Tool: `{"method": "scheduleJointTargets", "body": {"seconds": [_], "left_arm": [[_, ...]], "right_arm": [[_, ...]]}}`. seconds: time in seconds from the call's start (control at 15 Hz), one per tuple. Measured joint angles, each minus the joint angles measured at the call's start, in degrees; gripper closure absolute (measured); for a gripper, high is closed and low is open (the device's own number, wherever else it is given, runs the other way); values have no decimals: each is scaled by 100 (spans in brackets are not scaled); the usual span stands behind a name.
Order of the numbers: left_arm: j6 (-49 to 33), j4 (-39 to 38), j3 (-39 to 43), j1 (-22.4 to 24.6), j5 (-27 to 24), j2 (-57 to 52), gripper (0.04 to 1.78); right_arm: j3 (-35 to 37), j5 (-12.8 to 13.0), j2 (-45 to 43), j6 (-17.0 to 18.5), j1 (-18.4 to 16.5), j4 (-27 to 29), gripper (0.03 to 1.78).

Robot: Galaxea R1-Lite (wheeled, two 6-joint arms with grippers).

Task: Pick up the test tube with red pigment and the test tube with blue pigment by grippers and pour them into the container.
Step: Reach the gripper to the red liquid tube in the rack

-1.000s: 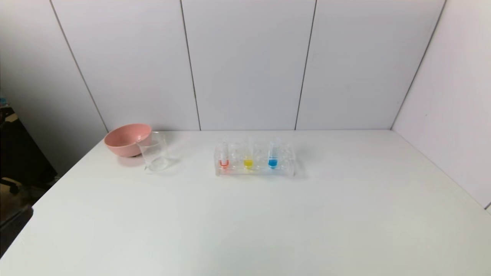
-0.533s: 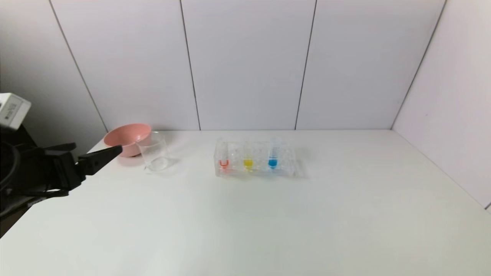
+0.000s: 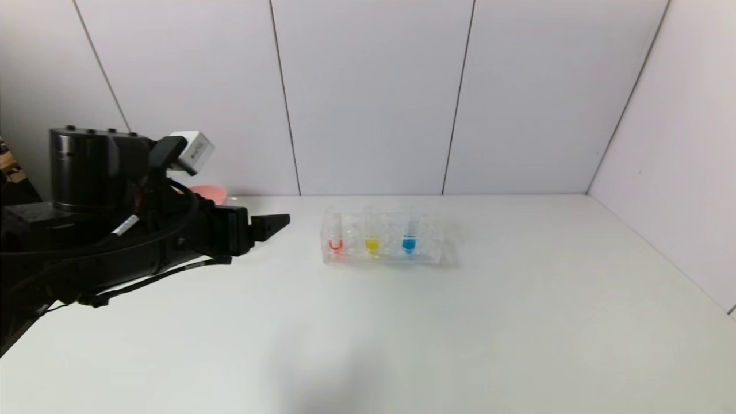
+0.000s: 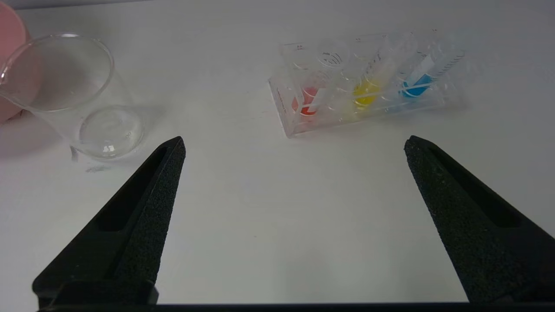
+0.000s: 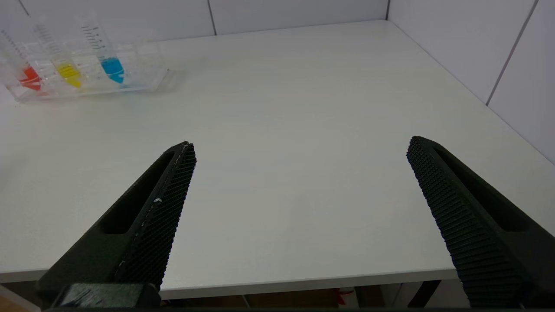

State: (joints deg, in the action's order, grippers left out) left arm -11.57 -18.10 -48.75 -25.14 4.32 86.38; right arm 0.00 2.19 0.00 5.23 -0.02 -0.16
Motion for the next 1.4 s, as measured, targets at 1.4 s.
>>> {"method": "scheduleJointTargets", "body": {"seconds": [1.4], "left_arm": [[-240,-1519,-2059,-1232,2955,3427,6]], "right_arm": [[0,-2,0,0,2,0,4]]}}
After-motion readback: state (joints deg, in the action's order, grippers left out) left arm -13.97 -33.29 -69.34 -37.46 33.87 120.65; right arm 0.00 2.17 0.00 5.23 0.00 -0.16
